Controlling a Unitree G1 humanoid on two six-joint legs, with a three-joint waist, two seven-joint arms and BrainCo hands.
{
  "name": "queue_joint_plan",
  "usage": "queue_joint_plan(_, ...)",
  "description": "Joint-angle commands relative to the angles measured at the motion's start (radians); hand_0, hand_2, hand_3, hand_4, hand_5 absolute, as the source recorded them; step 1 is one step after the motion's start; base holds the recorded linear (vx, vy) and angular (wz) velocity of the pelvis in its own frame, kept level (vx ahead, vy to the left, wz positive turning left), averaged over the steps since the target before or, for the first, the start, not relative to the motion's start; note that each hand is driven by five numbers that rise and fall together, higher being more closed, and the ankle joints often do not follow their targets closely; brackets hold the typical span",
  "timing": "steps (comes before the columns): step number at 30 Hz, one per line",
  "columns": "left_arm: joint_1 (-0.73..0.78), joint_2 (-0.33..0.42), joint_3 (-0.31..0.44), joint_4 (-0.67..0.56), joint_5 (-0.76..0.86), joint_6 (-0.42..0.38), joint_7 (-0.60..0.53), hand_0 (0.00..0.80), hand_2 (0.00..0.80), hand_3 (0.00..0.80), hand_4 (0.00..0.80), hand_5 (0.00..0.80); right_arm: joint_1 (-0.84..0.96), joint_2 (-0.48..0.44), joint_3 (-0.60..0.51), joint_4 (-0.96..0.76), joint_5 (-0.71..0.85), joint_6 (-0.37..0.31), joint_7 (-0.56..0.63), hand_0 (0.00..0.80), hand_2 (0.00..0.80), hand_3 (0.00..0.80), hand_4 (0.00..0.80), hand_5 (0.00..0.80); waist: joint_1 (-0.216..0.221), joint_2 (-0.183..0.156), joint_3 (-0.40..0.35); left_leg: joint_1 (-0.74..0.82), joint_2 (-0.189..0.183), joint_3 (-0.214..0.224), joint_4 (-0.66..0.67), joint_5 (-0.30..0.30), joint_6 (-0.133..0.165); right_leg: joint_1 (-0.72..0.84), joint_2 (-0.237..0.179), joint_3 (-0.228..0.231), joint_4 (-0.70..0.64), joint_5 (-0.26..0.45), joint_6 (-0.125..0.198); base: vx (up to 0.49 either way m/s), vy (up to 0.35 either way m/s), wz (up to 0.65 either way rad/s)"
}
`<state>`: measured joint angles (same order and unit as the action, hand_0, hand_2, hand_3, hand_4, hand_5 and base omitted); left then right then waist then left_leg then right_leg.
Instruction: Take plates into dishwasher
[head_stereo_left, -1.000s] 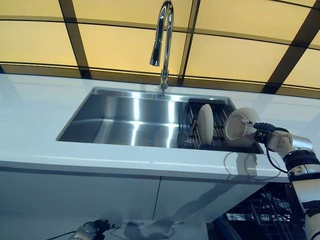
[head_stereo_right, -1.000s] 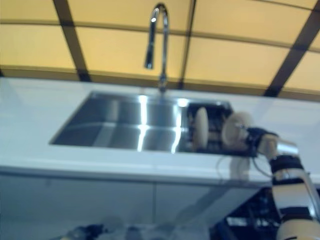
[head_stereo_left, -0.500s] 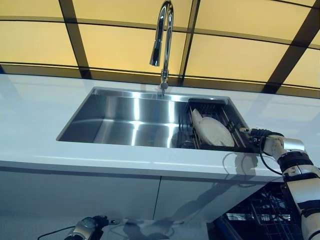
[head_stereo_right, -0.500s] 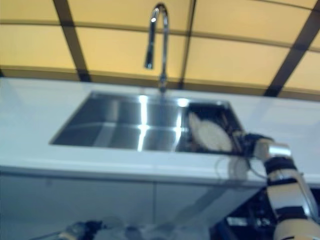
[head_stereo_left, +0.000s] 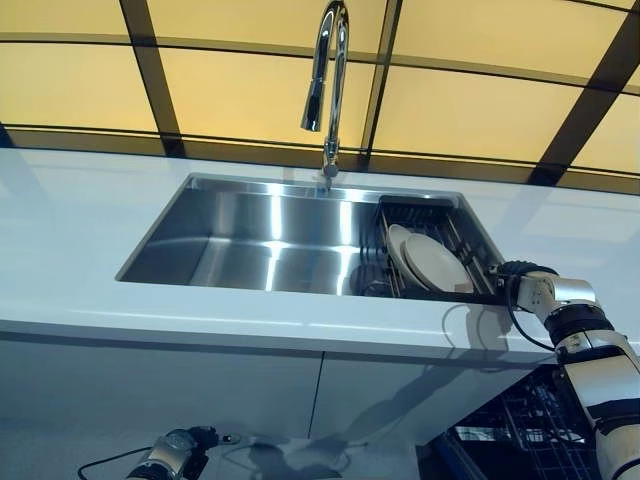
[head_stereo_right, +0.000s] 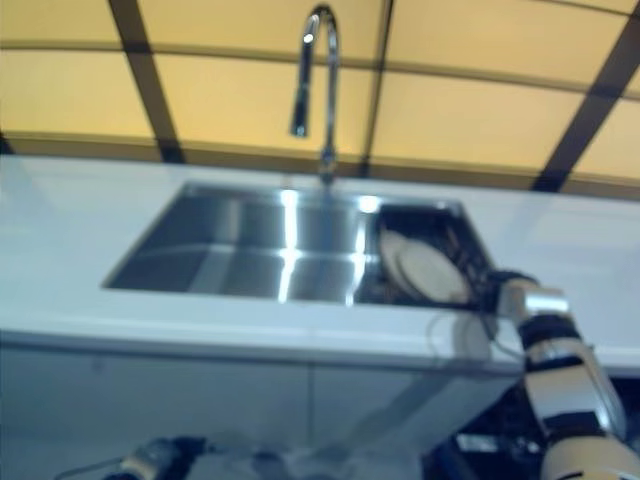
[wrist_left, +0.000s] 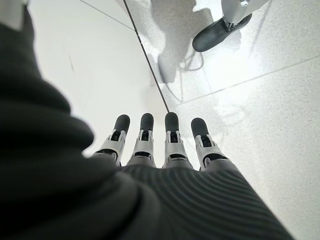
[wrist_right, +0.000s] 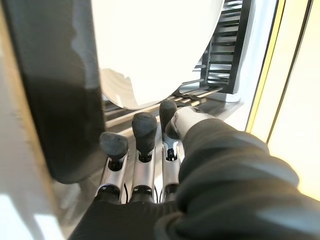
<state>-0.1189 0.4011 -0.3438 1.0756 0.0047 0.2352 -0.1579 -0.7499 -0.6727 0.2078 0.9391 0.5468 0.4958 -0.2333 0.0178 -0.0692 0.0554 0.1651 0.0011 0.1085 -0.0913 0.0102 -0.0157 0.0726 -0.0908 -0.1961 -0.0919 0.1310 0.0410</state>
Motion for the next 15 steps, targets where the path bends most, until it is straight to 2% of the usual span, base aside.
queue_joint_plan(1,-0.115,-0.012,-0.096,0.03,-0.046,0.01,-0.003,0.0,0.0,0.0,0.0,0.0,-0.177,-0.039,0.025,-0.07,-0.085,-0.139,-0.069,0.0,0.0,0.0,0.0,0.0,0.038,0.035,0.034,-0.011,-0.034,0.031,0.01,-0.051,0.017,0.069,0.042,0.004,0.007,-0.116,0.043,0.0,0.0,0.0)
queue_joint_plan(3,-0.109,-0.012,-0.097,0.018,-0.051,0.013,0.002,0.0,0.0,0.0,0.0,0.0,-0.173,-0.041,0.049,-0.169,-0.177,-0.176,-0.1,0.0,0.0,0.0,0.0,0.0,0.035,0.036,0.036,-0.012,-0.035,0.03,0.011,-0.05,0.018,0.067,0.042,0.005,0.007,-0.115,0.044,0.0,0.0,0.0)
queue_joint_plan(8,-0.088,-0.005,-0.082,-0.001,-0.036,0.004,0.003,0.0,0.0,0.0,0.0,0.0,-0.157,-0.061,0.082,-0.411,-0.305,-0.207,-0.091,0.0,0.0,0.0,0.0,0.0,0.027,0.034,0.043,-0.016,-0.037,0.027,0.012,-0.05,0.021,0.06,0.042,0.011,0.009,-0.114,0.046,-0.029,0.001,0.0)
queue_joint_plan(11,-0.069,-0.001,-0.063,-0.013,-0.017,-0.01,0.002,0.0,0.0,0.0,0.0,0.0,-0.132,-0.089,0.085,-0.501,-0.379,-0.225,-0.022,0.0,0.0,0.0,0.0,0.0,0.023,0.031,0.045,-0.019,-0.037,0.03,0.012,-0.051,0.022,0.057,0.042,0.012,0.008,-0.115,0.047,-0.024,-0.001,0.0)
queue_joint_plan(15,-0.047,0.004,-0.038,-0.024,0.011,-0.02,-0.006,0.0,0.0,0.0,0.0,0.0,-0.112,-0.133,0.095,-0.574,-0.433,-0.212,0.104,0.0,0.0,0.0,0.0,0.0,0.017,0.025,0.04,-0.021,-0.038,0.035,0.01,-0.051,0.021,0.054,0.043,0.014,0.005,-0.115,0.048,0.0,0.0,0.0)
